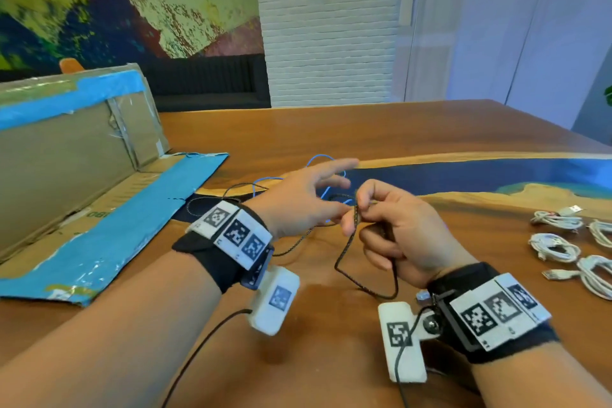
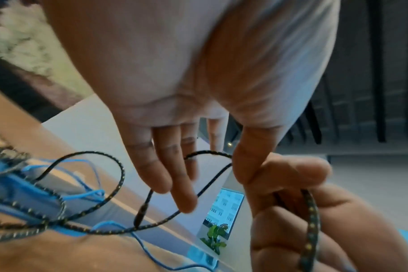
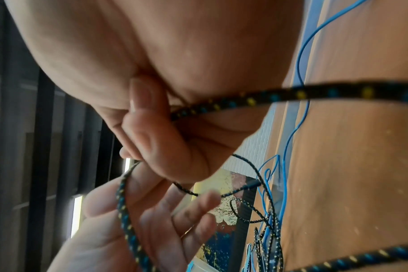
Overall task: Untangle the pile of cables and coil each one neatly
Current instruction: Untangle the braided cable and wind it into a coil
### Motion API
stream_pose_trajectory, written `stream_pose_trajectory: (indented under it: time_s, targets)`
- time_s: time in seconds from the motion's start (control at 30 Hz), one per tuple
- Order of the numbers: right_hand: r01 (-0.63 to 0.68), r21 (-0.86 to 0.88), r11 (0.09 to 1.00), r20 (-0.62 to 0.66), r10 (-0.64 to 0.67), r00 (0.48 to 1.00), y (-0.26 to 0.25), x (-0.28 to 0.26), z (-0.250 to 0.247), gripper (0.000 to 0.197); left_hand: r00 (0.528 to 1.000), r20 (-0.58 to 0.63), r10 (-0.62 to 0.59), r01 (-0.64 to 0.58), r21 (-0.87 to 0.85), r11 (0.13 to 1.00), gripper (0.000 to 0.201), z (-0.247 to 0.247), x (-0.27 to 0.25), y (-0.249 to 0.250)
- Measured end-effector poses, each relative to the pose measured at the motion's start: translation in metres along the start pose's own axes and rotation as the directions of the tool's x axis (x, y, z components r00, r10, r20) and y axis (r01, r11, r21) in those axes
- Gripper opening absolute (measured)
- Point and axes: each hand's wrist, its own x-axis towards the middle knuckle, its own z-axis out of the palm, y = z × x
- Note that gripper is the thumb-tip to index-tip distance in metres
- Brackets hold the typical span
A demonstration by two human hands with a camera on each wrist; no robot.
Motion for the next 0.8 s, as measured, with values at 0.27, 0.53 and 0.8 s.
stream_pose_trajectory:
  time_s: [0.27, 0.53, 0.8]
  targets:
    - [0.056, -0.108, 0.993, -0.446, -0.099, 0.890, 0.002, 0.010, -0.014, 0.025, 0.901, -0.431, 0.057, -0.024, 0.080, 0.996, 0.016, -0.014, -0.028, -0.004]
    - [0.168, -0.275, 0.947, -0.166, -0.219, 0.962, -0.005, 0.001, 0.001, 0.023, 0.914, -0.406, 0.004, 0.111, 0.259, 0.959, 0.017, -0.030, -0.062, -0.034]
    - [0.106, -0.400, 0.910, 0.049, -0.094, 0.994, 0.002, -0.006, 0.028, 0.030, 0.994, -0.011, 0.111, -0.110, 0.053, 0.993, 0.028, -0.001, -0.077, -0.006]
